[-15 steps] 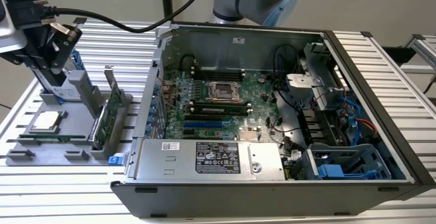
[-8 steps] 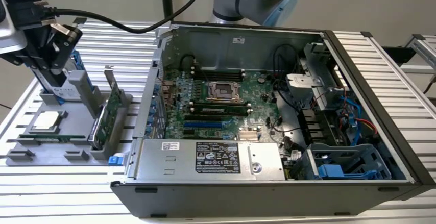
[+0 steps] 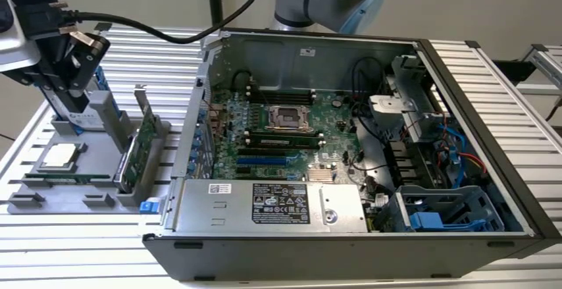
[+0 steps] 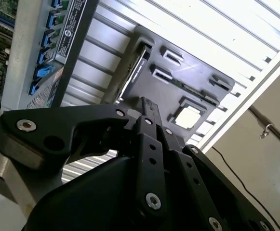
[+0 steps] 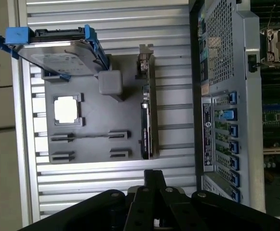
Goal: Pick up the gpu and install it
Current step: 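Pick up the gpu and move the gpu toward the slot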
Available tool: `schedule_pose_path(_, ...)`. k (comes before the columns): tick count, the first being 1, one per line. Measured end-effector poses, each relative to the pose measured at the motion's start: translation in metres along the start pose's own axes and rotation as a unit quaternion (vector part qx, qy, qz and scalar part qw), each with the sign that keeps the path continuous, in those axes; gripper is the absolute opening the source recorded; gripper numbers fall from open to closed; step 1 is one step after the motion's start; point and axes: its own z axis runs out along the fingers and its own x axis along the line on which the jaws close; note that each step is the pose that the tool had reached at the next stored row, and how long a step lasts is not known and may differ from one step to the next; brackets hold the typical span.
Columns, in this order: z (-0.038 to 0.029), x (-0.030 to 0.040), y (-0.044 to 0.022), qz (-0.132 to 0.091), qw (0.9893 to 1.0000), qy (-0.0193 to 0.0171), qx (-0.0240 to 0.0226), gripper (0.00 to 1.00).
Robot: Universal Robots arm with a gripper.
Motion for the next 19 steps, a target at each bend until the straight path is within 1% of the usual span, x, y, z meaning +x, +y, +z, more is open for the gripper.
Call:
schedule_pose_path(16,-0.0001,-0.0007,-0.001,0.0,1.0,0.0,0.0,0.0)
schedule_pose_path(17,-0.0001,-0.0007,-0.001,0.0,1.0,0.0,0.0,1.0)
schedule_pose_path(19,0.0,-0.0007,-0.0011,0.0,1.0,0.0,0.0,1.0)
